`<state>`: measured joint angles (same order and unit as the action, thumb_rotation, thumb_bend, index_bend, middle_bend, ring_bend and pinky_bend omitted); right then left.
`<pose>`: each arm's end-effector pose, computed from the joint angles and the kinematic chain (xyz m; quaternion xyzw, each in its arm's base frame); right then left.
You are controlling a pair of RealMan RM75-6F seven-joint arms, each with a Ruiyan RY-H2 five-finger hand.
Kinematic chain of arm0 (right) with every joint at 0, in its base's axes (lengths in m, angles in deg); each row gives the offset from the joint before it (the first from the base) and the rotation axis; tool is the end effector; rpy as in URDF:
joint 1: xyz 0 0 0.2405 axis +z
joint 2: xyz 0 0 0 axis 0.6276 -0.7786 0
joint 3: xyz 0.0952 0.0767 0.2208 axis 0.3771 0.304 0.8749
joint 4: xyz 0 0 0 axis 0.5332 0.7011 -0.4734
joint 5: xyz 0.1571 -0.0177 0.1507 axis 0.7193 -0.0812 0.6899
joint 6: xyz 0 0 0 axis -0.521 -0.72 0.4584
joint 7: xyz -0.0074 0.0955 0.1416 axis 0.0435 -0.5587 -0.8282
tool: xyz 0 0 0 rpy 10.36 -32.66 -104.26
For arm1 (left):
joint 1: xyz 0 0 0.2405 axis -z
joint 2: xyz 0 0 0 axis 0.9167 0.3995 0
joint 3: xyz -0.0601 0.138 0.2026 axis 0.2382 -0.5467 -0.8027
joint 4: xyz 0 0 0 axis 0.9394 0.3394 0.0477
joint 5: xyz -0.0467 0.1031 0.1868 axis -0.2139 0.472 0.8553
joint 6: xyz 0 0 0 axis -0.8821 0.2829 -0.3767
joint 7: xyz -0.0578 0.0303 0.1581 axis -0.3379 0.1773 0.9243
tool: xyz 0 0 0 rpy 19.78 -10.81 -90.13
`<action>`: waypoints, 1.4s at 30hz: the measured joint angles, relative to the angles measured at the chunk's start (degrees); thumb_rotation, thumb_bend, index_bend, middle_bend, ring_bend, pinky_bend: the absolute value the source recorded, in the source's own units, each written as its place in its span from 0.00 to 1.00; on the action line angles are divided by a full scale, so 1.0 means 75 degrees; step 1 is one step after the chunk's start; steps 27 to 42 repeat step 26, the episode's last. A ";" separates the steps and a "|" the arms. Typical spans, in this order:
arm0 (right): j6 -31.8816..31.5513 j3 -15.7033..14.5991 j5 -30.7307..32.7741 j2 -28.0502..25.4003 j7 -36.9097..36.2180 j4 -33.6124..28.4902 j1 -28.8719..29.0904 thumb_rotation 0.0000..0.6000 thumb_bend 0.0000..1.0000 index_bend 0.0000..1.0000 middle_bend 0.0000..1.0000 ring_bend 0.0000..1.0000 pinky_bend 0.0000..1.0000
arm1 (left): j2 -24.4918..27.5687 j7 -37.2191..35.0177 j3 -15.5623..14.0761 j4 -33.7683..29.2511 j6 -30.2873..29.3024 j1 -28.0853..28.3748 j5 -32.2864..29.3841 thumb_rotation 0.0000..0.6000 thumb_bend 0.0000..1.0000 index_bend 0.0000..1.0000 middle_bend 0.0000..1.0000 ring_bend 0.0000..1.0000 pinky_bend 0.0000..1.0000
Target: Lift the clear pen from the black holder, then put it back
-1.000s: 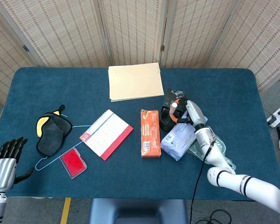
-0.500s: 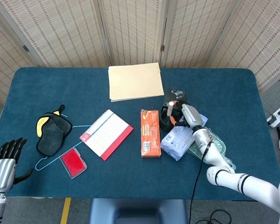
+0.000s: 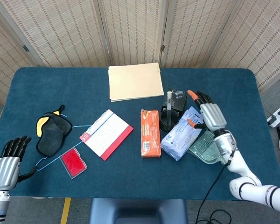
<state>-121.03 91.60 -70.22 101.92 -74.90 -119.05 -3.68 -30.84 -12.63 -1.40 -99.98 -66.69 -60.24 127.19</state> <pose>-0.1935 -0.3888 0.0885 0.6236 -0.4345 0.4672 0.4517 -0.2911 0.2155 0.1298 -0.6046 -0.3672 -0.3887 0.5904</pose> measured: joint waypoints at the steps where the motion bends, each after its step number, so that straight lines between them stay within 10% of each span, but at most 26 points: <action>1: -0.0188 -0.0066 -0.0135 -0.0140 0.0098 -0.0123 -0.0133 1.00 0.33 0.01 0.17 0.00 0.07 | -0.0002 0.0005 0.0002 -0.0005 0.0003 0.0003 -0.0002 1.00 0.26 0.11 0.11 0.08 0.11; 19: -0.3452 -0.1750 -0.1573 -0.1468 0.0831 -0.1666 -0.3228 1.00 0.33 0.03 0.18 0.00 0.08 | -0.0185 0.0232 0.0095 -0.0082 -0.0078 0.0056 -0.0050 1.00 0.26 0.11 0.11 0.08 0.11; 42: -0.3540 -0.1795 -0.1885 -0.1381 0.0635 -0.1547 -0.3470 1.00 0.33 0.03 0.18 0.00 0.07 | -0.0181 0.0211 0.0093 -0.0081 -0.0098 0.0066 -0.0011 1.00 0.26 0.11 0.11 0.08 0.11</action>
